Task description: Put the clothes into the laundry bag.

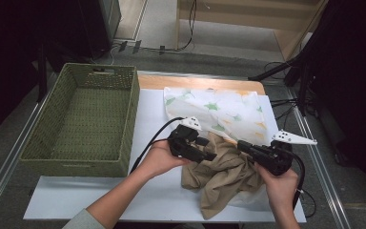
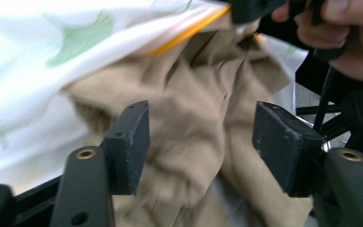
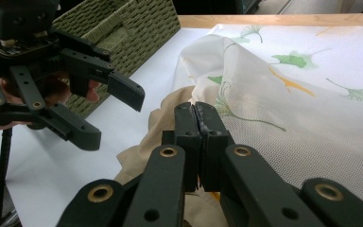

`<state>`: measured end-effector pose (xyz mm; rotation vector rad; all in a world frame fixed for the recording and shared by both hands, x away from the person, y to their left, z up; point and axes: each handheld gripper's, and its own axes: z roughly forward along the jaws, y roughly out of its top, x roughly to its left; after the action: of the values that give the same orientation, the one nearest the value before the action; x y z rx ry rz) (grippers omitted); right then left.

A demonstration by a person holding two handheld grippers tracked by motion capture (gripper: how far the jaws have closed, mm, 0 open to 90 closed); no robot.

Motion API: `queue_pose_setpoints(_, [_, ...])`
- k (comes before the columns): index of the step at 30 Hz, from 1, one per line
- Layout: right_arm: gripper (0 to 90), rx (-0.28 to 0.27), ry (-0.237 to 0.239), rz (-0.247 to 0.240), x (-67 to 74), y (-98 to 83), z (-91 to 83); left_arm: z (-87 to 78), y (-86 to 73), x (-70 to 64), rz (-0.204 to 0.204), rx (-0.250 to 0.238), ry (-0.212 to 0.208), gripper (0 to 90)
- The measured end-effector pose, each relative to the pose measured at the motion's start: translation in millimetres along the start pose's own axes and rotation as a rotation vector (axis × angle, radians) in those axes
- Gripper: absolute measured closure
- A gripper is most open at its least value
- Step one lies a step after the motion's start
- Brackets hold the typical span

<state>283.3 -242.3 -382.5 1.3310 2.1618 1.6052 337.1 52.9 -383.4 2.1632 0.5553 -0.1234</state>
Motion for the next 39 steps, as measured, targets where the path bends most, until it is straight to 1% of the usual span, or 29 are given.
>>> queue_pose_setpoints(1, [88.8,0.0,-0.001,0.0,0.0,-0.2,0.1,-2.1,-3.9,3.3,-0.008,0.005,0.01,36.8])
queue_pose_setpoints(3, [88.8,0.003,0.001,0.001,-0.4,-0.4,0.3,-5.9,-11.4,9.5,-0.03,0.015,0.016,37.5])
queue_pose_setpoints(4, [88.8,0.003,0.002,0.001,-0.6,-0.5,0.4,-7.3,-15.4,11.5,-0.035,0.019,0.029,38.5])
queue_pose_setpoints(5, [88.8,0.007,0.006,0.003,-0.6,-0.6,0.6,-8.5,-19.6,13.6,-0.035,0.023,0.034,40.3])
queue_pose_setpoints(7, [88.8,0.007,0.005,0.001,-0.8,-1.0,1.0,-9.5,-27.3,18.9,-0.034,0.043,0.063,46.0])
queue_pose_setpoints(8, [88.8,0.009,0.008,0.005,-0.7,-1.1,1.2,-9.8,-30.8,22.0,-0.046,0.06,0.079,51.6])
queue_pose_setpoints(9, [88.8,0.009,0.007,0.005,-0.6,-1.2,1.4,-9.9,-34.4,24.9,-0.056,0.068,0.099,54.8])
queue_pose_setpoints(10, [88.8,0.01,0.008,0.006,-0.3,-1.1,1.3,-9.6,-37.8,26.8,-0.068,0.071,0.125,60.4])
queue_pose_setpoints(12, [88.8,0.01,0.008,0.005,-0.2,-0.9,1.2,-7.3,-44.4,31.7,-0.077,0.079,0.167,70.9])
queue_pose_setpoints(14, [88.8,0.008,0.007,0.004,-0.7,-0.7,0.9,-2.4,-50.2,37.3,-0.086,0.099,0.203,81.1])
queue_pose_setpoints(16, [88.8,0.007,0.006,0.005,-0.3,-0.3,0.3,3.0,-55.6,44.0,-0.099,0.099,0.226,88.3])
queue_pose_setpoints(17, [88.8,0.007,0.004,0.003,-0.3,-0.1,0.1,5.2,-57.9,47.5,-0.107,0.092,0.24,90.0])
queue_pose_setpoints(18, [88.8,0.005,0.005,0.001,-0.4,0.1,-0.3,7.4,-59.9,51.0,-0.118,0.095,0.25,90.0])
queue_pose_setpoints(19, [88.8,0.005,0.005,0.002,-0.5,0.3,-0.7,9.4,-61.7,54.8,-0.119,0.096,0.258,90.0])
queue_pose_setpoints(21, [88.8,0.003,0.006,0.003,-0.8,0.5,-1.2,15.0,-65.1,61.7,-0.127,0.111,0.268,90.0])
queue_pose_setpoints(22, [88.8,0.005,0.007,0.004,-0.8,0.7,-1.3,18.4,-66.6,64.3,-0.131,0.115,0.262,90.0])
queue_pose_setpoints(23, [88.8,0.005,0.007,0.005,-0.9,0.9,-1.3,22.2,-67.7,66.6,-0.12,0.126,0.246,90.0])
queue_pose_setpoints(24, [88.8,0.007,0.008,0.008,-0.9,1.1,-1.2,24.1,-67.9,67.4,-0.118,0.102,0.226,90.0])
queue_pose_setpoints(26, [88.8,0.007,0.007,0.01,-1.0,1.4,-0.7,30.3,-66.5,67.4,-0.126,0.093,0.153,90.0])
queue_pose_setpoints(27, [88.8,0.006,0.005,0.007,-1.3,1.5,-0.4,34.0,-64.8,64.1,-0.107,0.102,0.136,90.0])
queue_pose_setpoints(28, [88.8,0.005,0.004,0.007,-1.3,1.6,0.2,38.3,-62.7,60.2,-0.084,0.107,0.11,90.0])
queue_pose_setpoints(29, [88.8,0.007,0.004,0.009,-1.2,1.6,0.8,42.7,-60.4,55.1,-0.073,0.099,0.085,90.0])
queue_pose_setpoints(31, [88.8,0.01,0.006,0.01,-0.9,1.5,1.8,49.3,-55.2,45.2,-0.067,0.064,0.041,90.0])
queue_pose_setpoints(33, [88.8,0.015,0.005,0.011,-0.6,1.1,3.0,53.6,-48.8,36.9,-0.065,0.039,0.014,90.0])
queue_pose_setpoints(37, [88.8,0.021,0.002,0.012,-1.7,0.1,5.4,61.7,-36.5,23.6,-0.034,0.017,-0.009,90.0])
queue_pose_setpoints(39, [88.8,0.024,0.001,0.015,-2.0,0.0,6.0,64.4,-29.8,17.9,-0.033,-0.008,-0.032,90.0])
